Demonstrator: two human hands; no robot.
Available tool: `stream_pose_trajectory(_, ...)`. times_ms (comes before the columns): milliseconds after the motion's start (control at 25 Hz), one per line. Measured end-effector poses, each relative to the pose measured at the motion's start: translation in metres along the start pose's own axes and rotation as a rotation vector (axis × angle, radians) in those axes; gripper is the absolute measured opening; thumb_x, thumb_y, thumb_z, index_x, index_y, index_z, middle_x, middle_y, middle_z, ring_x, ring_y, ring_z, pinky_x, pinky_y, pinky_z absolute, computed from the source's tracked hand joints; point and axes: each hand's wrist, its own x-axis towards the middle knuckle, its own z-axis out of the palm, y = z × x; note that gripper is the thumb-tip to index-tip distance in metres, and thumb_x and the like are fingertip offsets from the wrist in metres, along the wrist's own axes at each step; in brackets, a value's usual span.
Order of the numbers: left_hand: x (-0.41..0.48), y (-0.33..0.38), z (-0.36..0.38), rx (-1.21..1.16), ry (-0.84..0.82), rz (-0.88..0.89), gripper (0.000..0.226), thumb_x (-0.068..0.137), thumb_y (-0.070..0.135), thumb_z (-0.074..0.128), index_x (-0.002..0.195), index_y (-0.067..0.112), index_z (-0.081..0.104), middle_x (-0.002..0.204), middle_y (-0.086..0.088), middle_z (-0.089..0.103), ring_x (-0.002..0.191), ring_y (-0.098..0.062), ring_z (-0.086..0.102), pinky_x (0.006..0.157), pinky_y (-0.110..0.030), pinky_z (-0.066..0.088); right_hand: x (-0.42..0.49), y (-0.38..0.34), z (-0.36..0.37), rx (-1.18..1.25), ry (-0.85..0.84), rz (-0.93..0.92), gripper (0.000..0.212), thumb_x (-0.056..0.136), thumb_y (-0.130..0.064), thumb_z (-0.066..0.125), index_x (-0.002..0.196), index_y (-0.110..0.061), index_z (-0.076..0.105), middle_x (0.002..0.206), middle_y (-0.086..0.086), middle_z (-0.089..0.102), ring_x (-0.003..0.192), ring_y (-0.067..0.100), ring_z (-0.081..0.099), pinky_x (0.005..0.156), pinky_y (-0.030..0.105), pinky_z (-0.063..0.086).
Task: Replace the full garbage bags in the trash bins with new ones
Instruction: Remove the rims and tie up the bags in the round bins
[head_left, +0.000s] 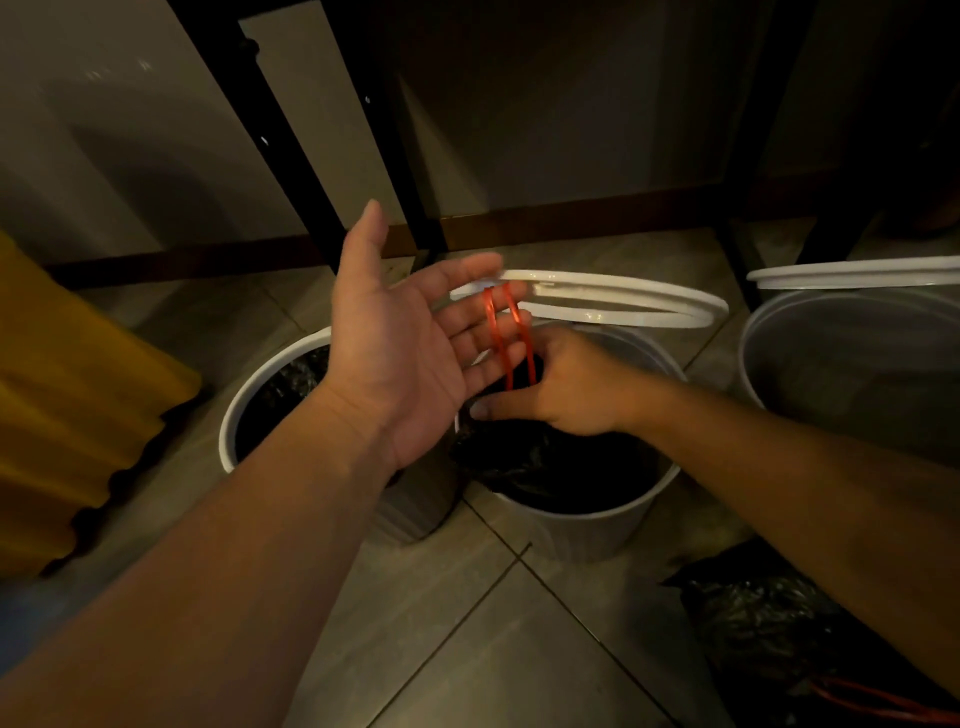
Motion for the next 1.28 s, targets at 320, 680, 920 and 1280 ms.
stream_pose_trajectory(320, -0.021, 0.026, -0.005, 0.003, 0.004, 0.141, 0.08, 0.093, 0.078, 0.038, 0.128, 0.013, 0.069, 0.122, -0.022, 0.074, 0.101, -0.03, 0.071, 0.069, -0.037, 0.057, -0.006, 0.033, 0.015, -0.139, -0.038, 0.124, 0.023, 0.078, -0.06, 0.082, 0.094, -0.048, 0.07, 0.096, -0.023, 0.073, 0.088, -0.007, 0.067, 0.082, 0.028, 0.052)
stream_pose_trajectory(680, -0.037, 0.031, 0.003, 0.228, 0.029, 0.243, 0.054, 0.1, 0.061, 0.044, 0.108, 0.013, 0.069, 0.106, -0.012, 0.08, 0.086, -0.021, 0.076, 0.058, -0.031, 0.057, -0.002, 0.036, 0.032, -0.195, 0.06, 0.044, 0.033, 0.087, -0.059, 0.072, 0.117, -0.051, 0.058, 0.106, -0.023, 0.067, 0.1, -0.008, 0.061, 0.088, 0.02, 0.047)
stream_pose_trajectory(920, -0.044, 0.03, 0.003, 0.194, 0.021, 0.235, 0.056, 0.097, 0.062, 0.046, 0.11, 0.012, 0.07, 0.108, -0.015, 0.079, 0.09, -0.025, 0.076, 0.061, -0.033, 0.058, -0.011, 0.038, 0.043, -0.181, 0.095, 0.094, 0.02, 0.1, -0.058, 0.054, 0.085, -0.05, 0.063, 0.081, -0.027, 0.068, 0.078, -0.009, 0.063, 0.068, 0.024, 0.043)
stream_pose_trajectory(1280, -0.052, 0.012, -0.026, 0.113, 0.008, 0.222, 0.027, 0.089, 0.035, 0.066, 0.106, 0.014, 0.069, 0.111, -0.021, 0.077, 0.101, -0.034, 0.077, 0.071, -0.035, 0.061, -0.019, 0.044, 0.037, -0.262, 0.045, 0.124, 0.013, 0.104, -0.052, 0.052, 0.093, -0.047, 0.057, 0.084, -0.019, 0.066, 0.086, 0.0, 0.062, 0.089, 0.034, 0.053)
